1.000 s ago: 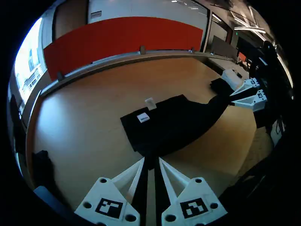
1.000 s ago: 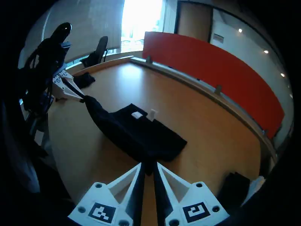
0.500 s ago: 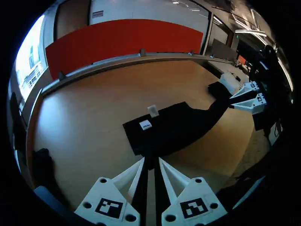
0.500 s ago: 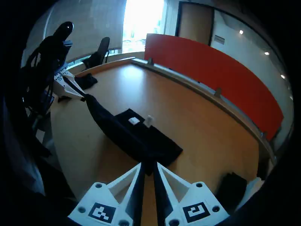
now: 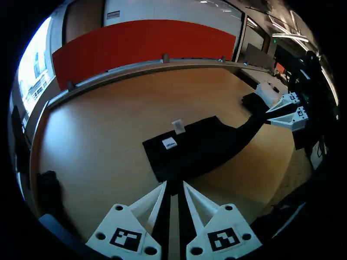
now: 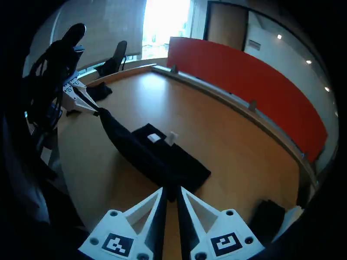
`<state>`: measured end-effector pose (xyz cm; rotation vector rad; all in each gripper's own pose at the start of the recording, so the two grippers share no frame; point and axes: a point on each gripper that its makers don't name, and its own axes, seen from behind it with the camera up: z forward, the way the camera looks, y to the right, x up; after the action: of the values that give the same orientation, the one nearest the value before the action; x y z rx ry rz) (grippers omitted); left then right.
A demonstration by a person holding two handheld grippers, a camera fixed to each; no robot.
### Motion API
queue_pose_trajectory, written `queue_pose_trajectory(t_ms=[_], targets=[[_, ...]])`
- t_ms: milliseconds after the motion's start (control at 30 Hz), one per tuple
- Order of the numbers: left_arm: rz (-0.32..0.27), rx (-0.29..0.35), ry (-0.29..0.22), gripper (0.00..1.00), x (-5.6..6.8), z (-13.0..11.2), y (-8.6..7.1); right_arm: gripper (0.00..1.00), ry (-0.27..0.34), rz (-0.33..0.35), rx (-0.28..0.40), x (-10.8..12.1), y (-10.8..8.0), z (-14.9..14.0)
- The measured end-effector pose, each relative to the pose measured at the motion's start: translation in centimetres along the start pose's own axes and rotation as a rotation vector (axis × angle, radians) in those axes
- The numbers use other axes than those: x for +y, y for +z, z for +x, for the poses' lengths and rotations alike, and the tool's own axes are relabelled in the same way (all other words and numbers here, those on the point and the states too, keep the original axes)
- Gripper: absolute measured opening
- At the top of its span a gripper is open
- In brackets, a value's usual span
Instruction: Fold towel
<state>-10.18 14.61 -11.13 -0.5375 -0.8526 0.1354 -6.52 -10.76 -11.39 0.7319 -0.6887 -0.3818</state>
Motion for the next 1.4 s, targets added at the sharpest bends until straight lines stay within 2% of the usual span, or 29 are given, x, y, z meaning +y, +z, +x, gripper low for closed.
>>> queue_pose_trajectory(t_ms=[200, 633, 1100, 1400], targets=[[0.002, -0.005, 0.002, 0.1, -0.5, 0.4, 1.5, 0.15, 0.002, -0.001, -0.02, 1.0, 1.5, -0.6], [0.019, -0.038, 0.006, 0.1, -1.9, 0.7, 6.0, 0.15, 0.005, -0.006, -0.069, 3.6, 5.4, -2.0], [0.018, -0.059, 0.015, 0.1, -2.4, 0.1, 8.5, 0.15, 0.013, 0.008, -0.106, 4.7, 7.6, -3.0], [0.033, -0.066, 0.024, 0.11, -3.3, -0.4, 10.8, 0.15, 0.04, 0.007, -0.126, 5.2, 9.7, -4.1]])
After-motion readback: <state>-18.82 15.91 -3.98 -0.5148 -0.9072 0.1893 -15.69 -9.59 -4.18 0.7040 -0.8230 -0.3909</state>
